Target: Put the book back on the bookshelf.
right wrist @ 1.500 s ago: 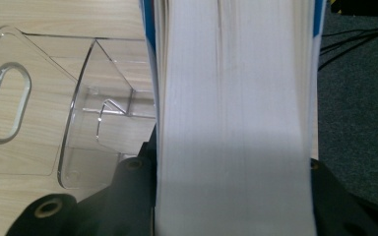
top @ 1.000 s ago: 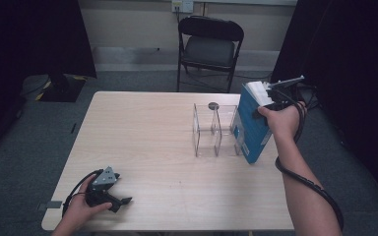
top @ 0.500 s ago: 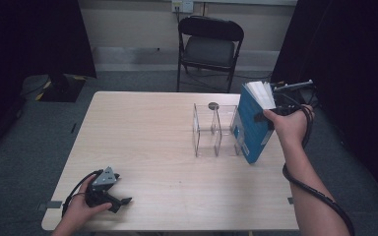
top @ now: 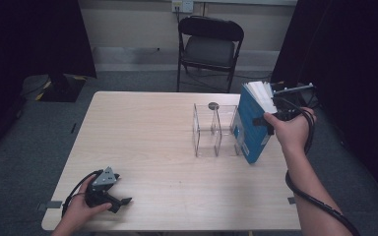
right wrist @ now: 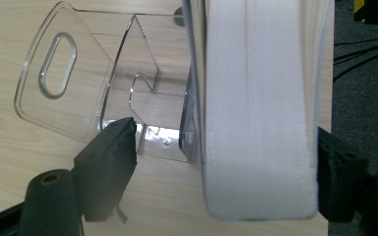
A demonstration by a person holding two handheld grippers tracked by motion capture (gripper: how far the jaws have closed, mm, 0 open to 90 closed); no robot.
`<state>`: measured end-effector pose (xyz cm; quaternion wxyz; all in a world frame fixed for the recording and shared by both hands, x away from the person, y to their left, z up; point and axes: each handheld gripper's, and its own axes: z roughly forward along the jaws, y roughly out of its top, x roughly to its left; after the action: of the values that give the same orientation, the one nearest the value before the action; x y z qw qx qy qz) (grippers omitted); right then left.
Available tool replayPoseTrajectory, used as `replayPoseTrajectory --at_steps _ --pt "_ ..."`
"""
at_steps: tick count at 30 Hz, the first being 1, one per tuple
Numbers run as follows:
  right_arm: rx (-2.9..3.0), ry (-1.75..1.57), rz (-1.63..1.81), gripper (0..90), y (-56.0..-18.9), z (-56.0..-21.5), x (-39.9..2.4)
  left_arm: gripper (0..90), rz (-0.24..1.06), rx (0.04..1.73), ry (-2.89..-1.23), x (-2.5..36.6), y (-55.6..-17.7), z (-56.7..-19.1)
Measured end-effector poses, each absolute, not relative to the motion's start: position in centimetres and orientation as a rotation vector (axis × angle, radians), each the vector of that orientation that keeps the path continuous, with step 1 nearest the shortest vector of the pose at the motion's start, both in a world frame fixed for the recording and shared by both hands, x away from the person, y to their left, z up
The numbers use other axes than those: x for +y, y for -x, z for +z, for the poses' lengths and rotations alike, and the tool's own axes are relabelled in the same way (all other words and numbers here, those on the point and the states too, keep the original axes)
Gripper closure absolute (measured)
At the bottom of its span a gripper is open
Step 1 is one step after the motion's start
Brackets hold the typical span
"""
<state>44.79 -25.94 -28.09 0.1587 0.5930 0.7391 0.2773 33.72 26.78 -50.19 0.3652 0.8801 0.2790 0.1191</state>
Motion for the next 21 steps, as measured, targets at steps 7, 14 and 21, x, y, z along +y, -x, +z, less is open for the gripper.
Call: replayPoseTrajectory --at_steps 7,14,21 --pt "2.138 -1.689 0.797 18.7 -44.1 -28.0 -26.1 0.0 0.306 0.715 -2.263 26.8 -33.7 -50.2" --pt "2.168 -1.670 0.790 16.5 -43.3 -28.2 -26.6 0.0 0.306 0.716 -2.263 26.8 -33.7 -50.2" --pt "2.200 -1.666 0.792 16.7 -42.6 -28.5 -26.6 0.0 0.306 0.716 -2.264 26.8 -33.7 -50.2"
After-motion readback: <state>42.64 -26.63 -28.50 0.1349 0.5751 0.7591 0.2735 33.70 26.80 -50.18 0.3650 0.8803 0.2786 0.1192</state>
